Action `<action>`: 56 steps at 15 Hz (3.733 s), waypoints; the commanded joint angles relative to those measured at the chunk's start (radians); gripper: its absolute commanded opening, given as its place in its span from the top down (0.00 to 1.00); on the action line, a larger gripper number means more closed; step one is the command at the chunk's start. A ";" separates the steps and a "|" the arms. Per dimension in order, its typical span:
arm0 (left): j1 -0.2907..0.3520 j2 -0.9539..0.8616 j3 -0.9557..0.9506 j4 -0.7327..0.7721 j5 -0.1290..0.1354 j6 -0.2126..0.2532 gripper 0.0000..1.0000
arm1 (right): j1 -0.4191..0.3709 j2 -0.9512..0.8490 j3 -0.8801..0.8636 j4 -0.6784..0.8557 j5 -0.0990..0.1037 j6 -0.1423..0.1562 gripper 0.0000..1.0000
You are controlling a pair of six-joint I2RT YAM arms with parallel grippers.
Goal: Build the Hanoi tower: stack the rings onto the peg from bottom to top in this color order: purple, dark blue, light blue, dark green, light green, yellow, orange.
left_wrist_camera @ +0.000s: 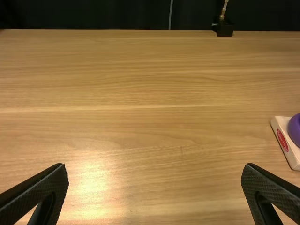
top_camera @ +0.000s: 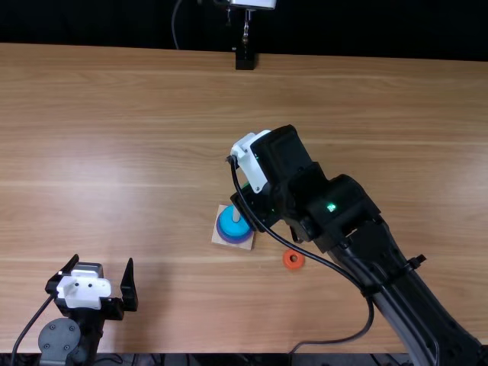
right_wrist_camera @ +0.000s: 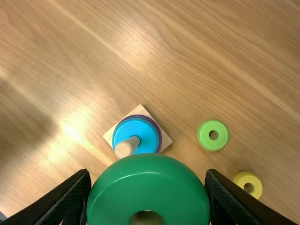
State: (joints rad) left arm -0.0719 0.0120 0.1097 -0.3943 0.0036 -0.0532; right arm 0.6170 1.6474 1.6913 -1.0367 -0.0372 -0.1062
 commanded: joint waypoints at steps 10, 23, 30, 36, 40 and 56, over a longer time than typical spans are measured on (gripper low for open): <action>0.004 -0.012 -0.110 -0.075 -0.005 0.007 0.00 | 0.061 0.104 0.054 0.014 -0.003 0.001 1.00; 0.004 -0.012 -0.110 -0.075 -0.005 0.007 0.00 | 0.089 0.157 0.039 0.016 0.008 0.005 0.65; 0.004 -0.012 -0.110 -0.075 -0.005 0.007 0.00 | 0.090 0.150 0.054 0.021 0.026 0.011 0.00; 0.004 -0.012 -0.110 -0.075 -0.005 0.007 0.00 | 0.075 0.152 0.119 0.316 0.039 0.298 0.00; 0.004 -0.012 -0.110 -0.075 -0.005 0.009 0.00 | -0.059 0.155 0.100 0.327 0.076 0.292 0.00; 0.004 -0.012 -0.110 -0.075 -0.005 0.009 0.00 | -0.217 0.318 -0.168 0.329 0.067 0.178 0.00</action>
State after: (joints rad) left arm -0.0719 0.0116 0.1097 -0.3939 0.0032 -0.0532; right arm 0.4049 1.9503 1.5364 -0.7105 0.0227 0.0685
